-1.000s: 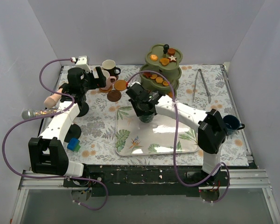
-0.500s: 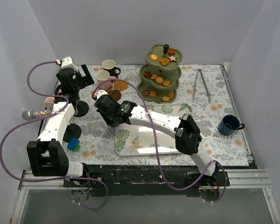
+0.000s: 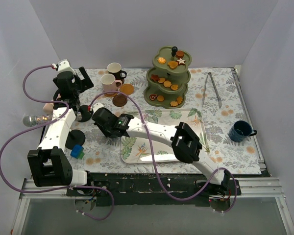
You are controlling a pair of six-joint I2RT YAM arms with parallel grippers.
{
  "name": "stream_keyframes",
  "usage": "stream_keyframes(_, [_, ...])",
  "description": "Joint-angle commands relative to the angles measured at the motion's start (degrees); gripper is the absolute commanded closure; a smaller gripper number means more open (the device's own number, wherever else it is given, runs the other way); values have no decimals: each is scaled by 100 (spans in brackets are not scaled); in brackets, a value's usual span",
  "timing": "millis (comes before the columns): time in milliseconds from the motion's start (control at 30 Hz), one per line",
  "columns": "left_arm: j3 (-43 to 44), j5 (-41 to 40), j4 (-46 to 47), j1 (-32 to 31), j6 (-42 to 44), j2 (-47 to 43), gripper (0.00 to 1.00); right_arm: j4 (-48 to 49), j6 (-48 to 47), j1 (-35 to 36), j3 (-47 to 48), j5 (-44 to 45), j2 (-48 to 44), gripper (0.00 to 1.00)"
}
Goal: Serve the afternoon tea
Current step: Place the cup at the center of the board.
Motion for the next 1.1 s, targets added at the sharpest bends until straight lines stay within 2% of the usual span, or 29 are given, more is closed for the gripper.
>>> stream_keyframes(0, [75, -50, 9, 35, 4, -248, 2, 415, -96, 3, 374, 281, 59, 99])
stream_keyframes(167, [92, 169, 9, 36, -40, -230, 2, 353, -105, -6, 479, 325, 191, 99])
stream_keyframes(233, [119, 301, 0, 35, -66, -213, 2, 257, -122, -6, 619, 264, 261, 80])
stream_keyframes(267, [136, 371, -9, 44, -84, -204, 2, 230, -157, -6, 655, 194, 261, 64])
stream_keyframes(300, [162, 433, -26, 44, -110, -212, 2, 256, -183, 3, 655, 141, 244, 53])
stream_keyframes(400, [224, 574, -61, 35, -207, -274, 2, 370, -289, -6, 611, 27, 77, 38])
stream_keyframes(600, [479, 644, -588, 36, -505, -414, 2, 599, -570, 3, 112, 34, -747, 34])
stream_keyframes(733, [716, 592, -1281, -26, -716, -581, 5, 1063, -685, -15, -1179, 272, -1871, 33])
stream_keyframes(867, [524, 276, -1801, -184, -752, -915, 8, 1504, -685, -137, -2708, 500, -3084, 32])
stream_keyframes(1067, [418, -551, -2740, -1606, -1006, -916, 12, 2022, -290, -945, -4642, 264, -4772, 33])
